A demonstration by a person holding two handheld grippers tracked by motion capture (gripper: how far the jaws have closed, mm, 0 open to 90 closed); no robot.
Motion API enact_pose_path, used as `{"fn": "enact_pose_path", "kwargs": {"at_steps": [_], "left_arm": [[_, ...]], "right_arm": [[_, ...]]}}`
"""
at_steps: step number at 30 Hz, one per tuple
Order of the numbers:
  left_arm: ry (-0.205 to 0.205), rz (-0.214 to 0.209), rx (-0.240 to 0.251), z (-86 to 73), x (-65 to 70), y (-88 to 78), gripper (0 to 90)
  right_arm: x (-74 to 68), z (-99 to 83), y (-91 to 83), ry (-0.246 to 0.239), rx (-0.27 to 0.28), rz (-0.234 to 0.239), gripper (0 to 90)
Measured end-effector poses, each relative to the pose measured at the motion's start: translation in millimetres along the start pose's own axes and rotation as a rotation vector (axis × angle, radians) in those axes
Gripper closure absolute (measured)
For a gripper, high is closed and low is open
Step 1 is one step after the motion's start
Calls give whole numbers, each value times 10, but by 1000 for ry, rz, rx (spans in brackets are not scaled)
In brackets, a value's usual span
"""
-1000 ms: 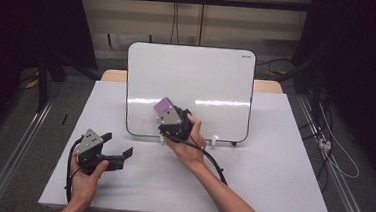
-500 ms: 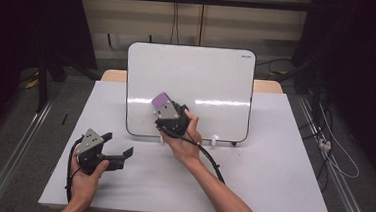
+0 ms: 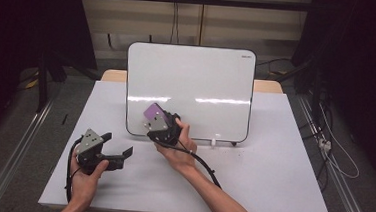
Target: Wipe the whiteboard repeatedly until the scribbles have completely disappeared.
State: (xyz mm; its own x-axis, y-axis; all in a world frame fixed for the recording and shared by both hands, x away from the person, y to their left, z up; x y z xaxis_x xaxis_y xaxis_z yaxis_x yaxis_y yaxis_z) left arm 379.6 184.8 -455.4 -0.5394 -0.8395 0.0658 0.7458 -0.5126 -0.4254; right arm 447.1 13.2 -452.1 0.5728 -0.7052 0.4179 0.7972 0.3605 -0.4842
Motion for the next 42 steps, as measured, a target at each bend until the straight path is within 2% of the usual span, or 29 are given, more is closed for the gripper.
{"fn": "enact_pose_path", "kwargs": {"at_steps": [2,6,8,10,21,22,25,28,34,42], "left_arm": [[-4,2,-1,-3,-6,-6,65],[-9,6,5,1,-16,-7,65],[-9,6,4,5,-10,-7,65],[-5,5,3,6,-5,-5,65],[-6,7,3,8,-24,-14,65],[-15,6,7,16,-16,-12,65],[-6,4,7,22,-15,-9,65],[-19,11,10,16,-34,-20,65],[-19,25,19,23,-74,-69,64],[-35,29,25,24,-106,-89,63]], "right_arm": [[118,-29,-43,9,1,-21,420],[449,-21,-110,92,13,-65,420],[523,15,-116,93,18,-89,420],[521,42,-101,95,19,-94,420],[373,155,-10,83,28,-78,420],[341,165,1,78,27,-74,420],[202,195,47,55,25,-51,420],[69,212,89,29,24,-30,420],[-191,224,153,-25,13,14,420],[-435,293,239,-86,14,48,420]]}}
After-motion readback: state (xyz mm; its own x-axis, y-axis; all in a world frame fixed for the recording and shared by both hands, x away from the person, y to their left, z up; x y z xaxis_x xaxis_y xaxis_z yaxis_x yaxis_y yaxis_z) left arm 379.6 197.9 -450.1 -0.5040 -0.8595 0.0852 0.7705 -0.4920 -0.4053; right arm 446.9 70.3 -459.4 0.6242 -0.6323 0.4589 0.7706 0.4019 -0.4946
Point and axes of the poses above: each handheld gripper's, and its own axes: y roughly forward along the jaws, z roughly out of its top, x roughly to its right, the point moved 6 cm from there along y, roughly forward along the jaws, and after that the axes turned 4 degrees about z, right-handed, at the moved point
